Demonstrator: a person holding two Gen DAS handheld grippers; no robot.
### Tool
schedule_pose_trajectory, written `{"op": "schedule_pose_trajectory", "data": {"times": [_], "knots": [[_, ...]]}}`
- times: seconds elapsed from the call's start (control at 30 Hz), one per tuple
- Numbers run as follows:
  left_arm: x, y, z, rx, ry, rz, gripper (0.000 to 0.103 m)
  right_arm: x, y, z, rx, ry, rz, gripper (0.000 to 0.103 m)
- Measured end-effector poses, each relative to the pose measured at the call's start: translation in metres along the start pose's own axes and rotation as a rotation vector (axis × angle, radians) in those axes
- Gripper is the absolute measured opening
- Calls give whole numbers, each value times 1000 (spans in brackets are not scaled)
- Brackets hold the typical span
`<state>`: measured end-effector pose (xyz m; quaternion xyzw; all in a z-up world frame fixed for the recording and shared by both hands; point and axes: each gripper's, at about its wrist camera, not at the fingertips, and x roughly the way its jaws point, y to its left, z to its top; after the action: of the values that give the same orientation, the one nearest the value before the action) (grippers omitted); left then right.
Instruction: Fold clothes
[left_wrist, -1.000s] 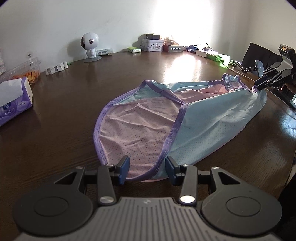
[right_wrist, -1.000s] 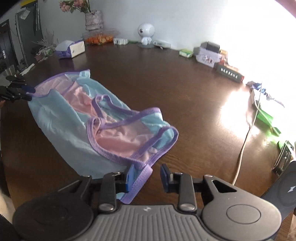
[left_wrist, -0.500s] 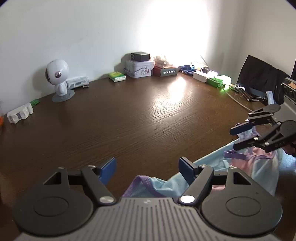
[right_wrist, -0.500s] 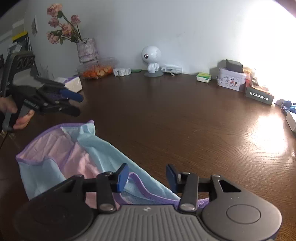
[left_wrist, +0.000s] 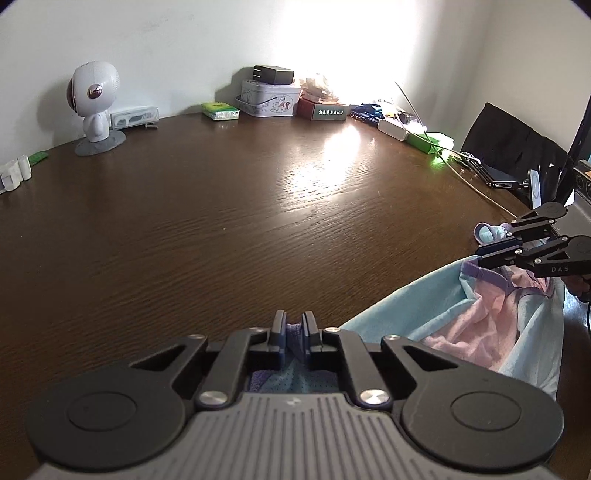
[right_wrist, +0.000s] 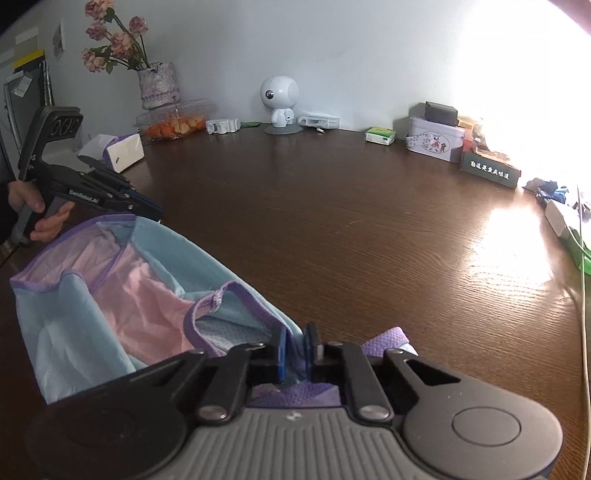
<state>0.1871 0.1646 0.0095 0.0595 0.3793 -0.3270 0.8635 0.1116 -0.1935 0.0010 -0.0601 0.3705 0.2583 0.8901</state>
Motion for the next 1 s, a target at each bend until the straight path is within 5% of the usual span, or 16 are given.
{"op": "schedule_pose_trajectory", "data": {"times": [0.2, 0.47, 0.73, 0.77, 0.83, 1.0], "knots": [[-22, 1, -8, -86, -89, 68, 7, -3, -2, -1, 20, -2, -23, 3], [-72, -50, -25, -65, -165, 185, 6, -52, 14, -3, -74, -208, 58, 3], [-74, -83, -88, -281, -77, 280, 8, -75, 21, -37, -144, -58, 144, 7], [-75, -83, -89, -302, -78, 289, 8, -84, 17, -34, -111, -91, 170, 18], [-79, -82, -87, -340, -89, 269, 8, -96, 3, -21, -6, -159, 129, 38], [-77, -88, -82, -338, -73, 248, 11, -59, -23, 5, 172, -102, -66, 42]]}}
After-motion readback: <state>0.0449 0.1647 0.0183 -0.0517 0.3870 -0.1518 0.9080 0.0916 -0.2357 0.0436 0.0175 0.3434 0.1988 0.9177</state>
